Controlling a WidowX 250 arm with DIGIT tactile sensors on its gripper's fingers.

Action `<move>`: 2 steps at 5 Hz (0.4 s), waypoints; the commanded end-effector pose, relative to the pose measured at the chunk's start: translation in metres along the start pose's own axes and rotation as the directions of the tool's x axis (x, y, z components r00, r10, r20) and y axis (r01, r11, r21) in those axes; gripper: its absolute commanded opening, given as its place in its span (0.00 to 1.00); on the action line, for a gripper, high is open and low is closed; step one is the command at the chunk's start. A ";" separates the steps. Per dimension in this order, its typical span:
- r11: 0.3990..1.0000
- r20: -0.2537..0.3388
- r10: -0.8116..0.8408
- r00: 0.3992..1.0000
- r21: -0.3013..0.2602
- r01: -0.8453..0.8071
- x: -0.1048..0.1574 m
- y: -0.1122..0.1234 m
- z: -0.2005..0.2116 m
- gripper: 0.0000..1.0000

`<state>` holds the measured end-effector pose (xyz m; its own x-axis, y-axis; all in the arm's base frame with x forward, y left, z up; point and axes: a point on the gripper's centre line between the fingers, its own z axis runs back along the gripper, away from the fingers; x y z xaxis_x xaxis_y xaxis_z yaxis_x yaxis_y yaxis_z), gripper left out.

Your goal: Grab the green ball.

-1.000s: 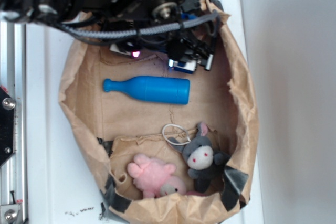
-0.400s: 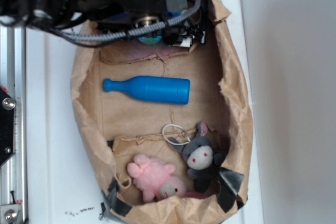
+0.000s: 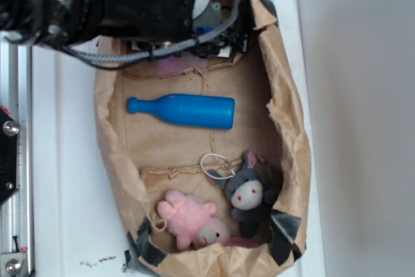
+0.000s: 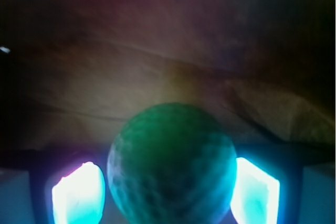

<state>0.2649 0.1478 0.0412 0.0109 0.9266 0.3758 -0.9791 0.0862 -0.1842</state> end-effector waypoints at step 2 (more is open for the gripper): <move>0.996 -0.024 -0.019 1.000 -0.090 0.017 0.012 0.014 0.041 0.00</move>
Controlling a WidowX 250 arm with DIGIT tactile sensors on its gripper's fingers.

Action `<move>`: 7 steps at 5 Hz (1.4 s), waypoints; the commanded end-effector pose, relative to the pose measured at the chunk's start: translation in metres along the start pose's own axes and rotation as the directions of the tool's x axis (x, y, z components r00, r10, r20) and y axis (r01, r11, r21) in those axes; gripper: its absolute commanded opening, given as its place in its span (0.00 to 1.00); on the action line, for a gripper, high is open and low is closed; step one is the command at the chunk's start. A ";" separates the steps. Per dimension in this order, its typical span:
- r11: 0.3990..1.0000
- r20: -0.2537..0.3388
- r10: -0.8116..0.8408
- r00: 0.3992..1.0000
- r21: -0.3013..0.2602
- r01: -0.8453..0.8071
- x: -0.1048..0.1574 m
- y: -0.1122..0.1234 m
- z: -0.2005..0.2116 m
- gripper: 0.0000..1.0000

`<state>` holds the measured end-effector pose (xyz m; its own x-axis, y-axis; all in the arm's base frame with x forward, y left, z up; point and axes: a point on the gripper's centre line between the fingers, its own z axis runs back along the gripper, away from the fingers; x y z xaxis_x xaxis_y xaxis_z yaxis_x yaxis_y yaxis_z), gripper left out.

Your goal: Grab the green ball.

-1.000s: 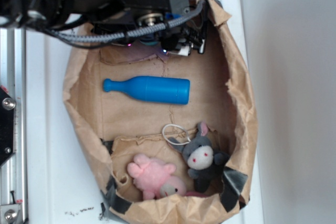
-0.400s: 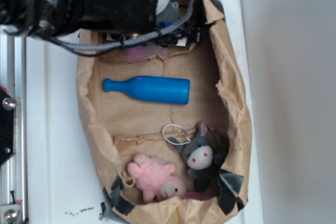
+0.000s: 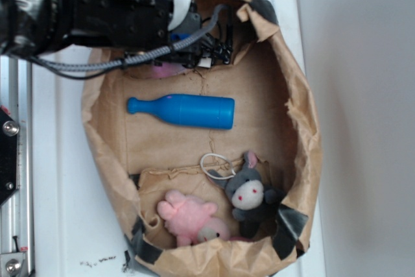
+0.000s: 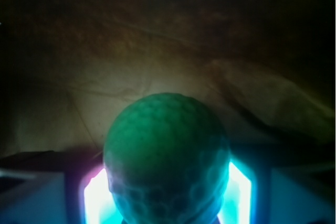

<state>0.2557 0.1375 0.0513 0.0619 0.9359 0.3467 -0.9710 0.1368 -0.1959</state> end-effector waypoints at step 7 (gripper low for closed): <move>0.836 -0.217 -0.538 0.815 -0.009 0.549 -0.041 -0.045 0.182 0.00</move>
